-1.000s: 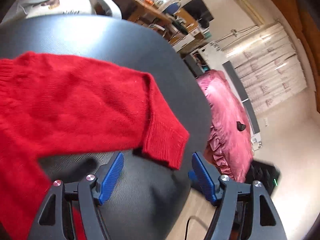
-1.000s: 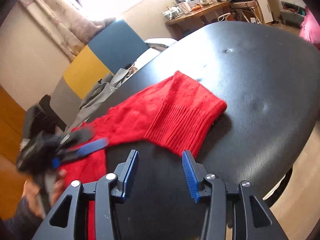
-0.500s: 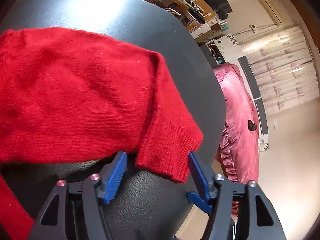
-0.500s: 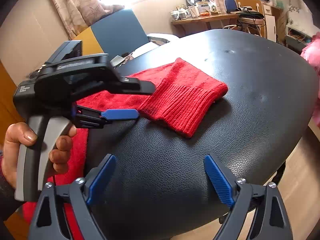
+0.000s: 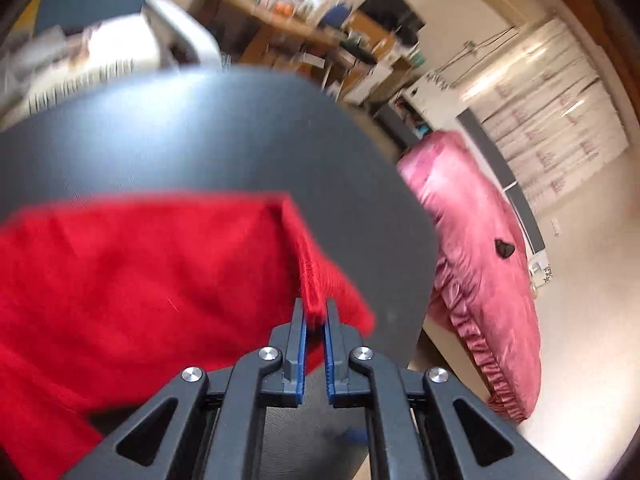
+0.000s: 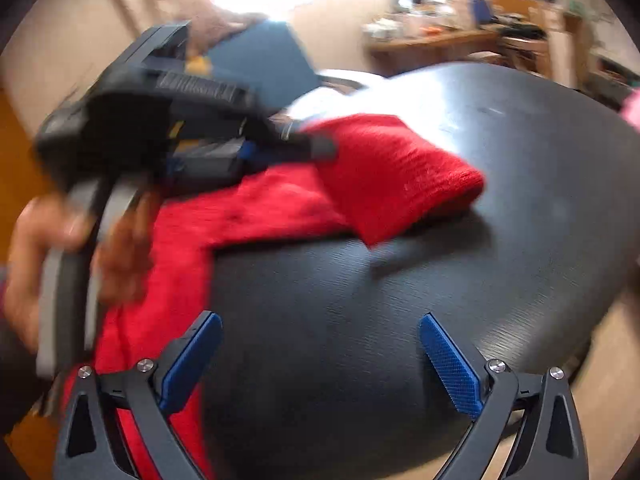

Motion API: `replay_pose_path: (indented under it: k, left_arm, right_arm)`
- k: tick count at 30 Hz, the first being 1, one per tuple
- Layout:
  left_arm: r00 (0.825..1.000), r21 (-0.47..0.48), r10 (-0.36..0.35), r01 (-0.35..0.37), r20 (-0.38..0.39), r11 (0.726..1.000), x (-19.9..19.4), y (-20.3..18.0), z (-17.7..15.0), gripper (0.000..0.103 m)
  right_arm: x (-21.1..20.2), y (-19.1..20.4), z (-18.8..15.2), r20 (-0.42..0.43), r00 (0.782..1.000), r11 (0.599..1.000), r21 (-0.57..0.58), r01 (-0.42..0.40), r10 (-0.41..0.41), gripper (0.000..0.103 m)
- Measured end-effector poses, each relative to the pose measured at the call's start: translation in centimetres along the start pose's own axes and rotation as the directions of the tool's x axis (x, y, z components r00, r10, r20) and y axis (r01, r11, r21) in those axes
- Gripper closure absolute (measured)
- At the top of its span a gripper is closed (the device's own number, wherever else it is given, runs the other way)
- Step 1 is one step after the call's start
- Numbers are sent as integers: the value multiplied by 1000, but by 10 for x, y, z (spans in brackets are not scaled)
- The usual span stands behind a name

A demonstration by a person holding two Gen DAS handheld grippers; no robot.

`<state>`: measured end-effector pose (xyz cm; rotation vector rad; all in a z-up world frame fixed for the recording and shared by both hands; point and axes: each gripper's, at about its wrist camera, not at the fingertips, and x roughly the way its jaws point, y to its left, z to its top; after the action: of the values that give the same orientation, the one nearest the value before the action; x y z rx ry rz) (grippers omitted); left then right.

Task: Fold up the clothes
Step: 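Lift the sleeve with the left gripper and fold it across the sweater body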

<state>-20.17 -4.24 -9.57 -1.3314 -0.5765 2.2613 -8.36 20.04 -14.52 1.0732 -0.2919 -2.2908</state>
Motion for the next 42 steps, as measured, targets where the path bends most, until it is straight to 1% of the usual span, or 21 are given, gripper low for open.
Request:
replay_pose_path:
  k: [1, 2, 6, 8, 12, 16, 20, 21, 22, 23, 24, 26, 28, 29, 30, 32, 34, 36, 42]
  left_arm:
    - [1000, 20, 5, -5, 11, 1000, -15, 2, 9, 98]
    - [1000, 40, 14, -14, 22, 999, -27, 2, 18, 98]
    - [997, 98, 63, -68, 47, 993, -60, 3, 45, 97]
    - [995, 118, 87, -93, 53, 989, -73, 5, 50, 97]
    - [993, 125, 105, -111, 58, 986, -94, 15, 55, 97]
    - [992, 105, 94, -103, 84, 989, -110, 28, 56, 97]
    - [990, 79, 83, -92, 114, 993, -125, 42, 57, 97]
    - [989, 68, 84, -93, 120, 993, -130, 48, 56, 97]
    - [988, 57, 85, -92, 126, 994, -133, 53, 55, 97]
    - [988, 45, 84, -91, 130, 995, -135, 59, 53, 97]
    - [987, 31, 86, -91, 134, 995, -138, 66, 51, 97]
    - [986, 0, 95, -96, 139, 995, -145, 82, 44, 97]
    - [984, -31, 109, -105, 141, 994, -151, 98, 35, 97]
    - [983, -46, 116, -111, 141, 993, -155, 107, 31, 97]
    - [982, -61, 124, -116, 143, 991, -158, 114, 28, 97]
    - [979, -92, 138, -126, 147, 988, -163, 129, 20, 97]
    - [978, -114, 149, -133, 148, 985, -168, 141, 15, 97]
    - [976, -123, 157, -140, 150, 983, -172, 146, 12, 97]
    - [971, -108, 167, -150, 171, 983, -185, 148, 9, 97]
  right_arm:
    - [2, 9, 2, -1, 998, 998, -29, -58, 58, 3]
    - [7, 21, 2, -11, 995, 993, -59, -99, 98, 3]
    - [34, 59, 7, -62, 983, 980, -81, -180, 175, 3]
    - [48, 79, 9, -89, 973, 971, -90, -220, 213, 3]
    - [75, 117, 13, -142, 948, 948, -106, -301, 285, 3]
    - [102, 154, 18, -195, 917, 920, -113, -375, 349, 3]
    - [129, 154, 17, -233, 920, 942, -47, -333, 313, 3]
    - [140, 150, 12, -252, 921, 950, -16, -311, 297, 3]
    - [145, 148, 10, -252, 922, 953, 1, -303, 294, 3]
    - [144, 147, 6, -220, 928, 951, -8, -310, 300, 3]
    - [144, 149, 4, -215, 933, 954, -21, -299, 287, 3]
    - [148, 163, 0, -213, 952, 964, -100, -245, 219, 3]
    - [152, 184, -9, -213, 972, 959, -237, -153, 102, 2]
    - [155, 192, -13, -217, 975, 951, -291, -108, 44, 2]
    - [159, 200, -17, -217, 976, 936, -345, -64, -13, 2]
    - [166, 216, -24, -209, 970, 896, -443, 18, -123, 1]
    - [168, 221, -27, -199, 964, 878, -475, 60, -174, 0]
    - [168, 216, -24, -202, 964, 885, -461, 61, -172, 0]
    - [165, 212, -27, -192, 966, 883, -464, 64, -171, 0]
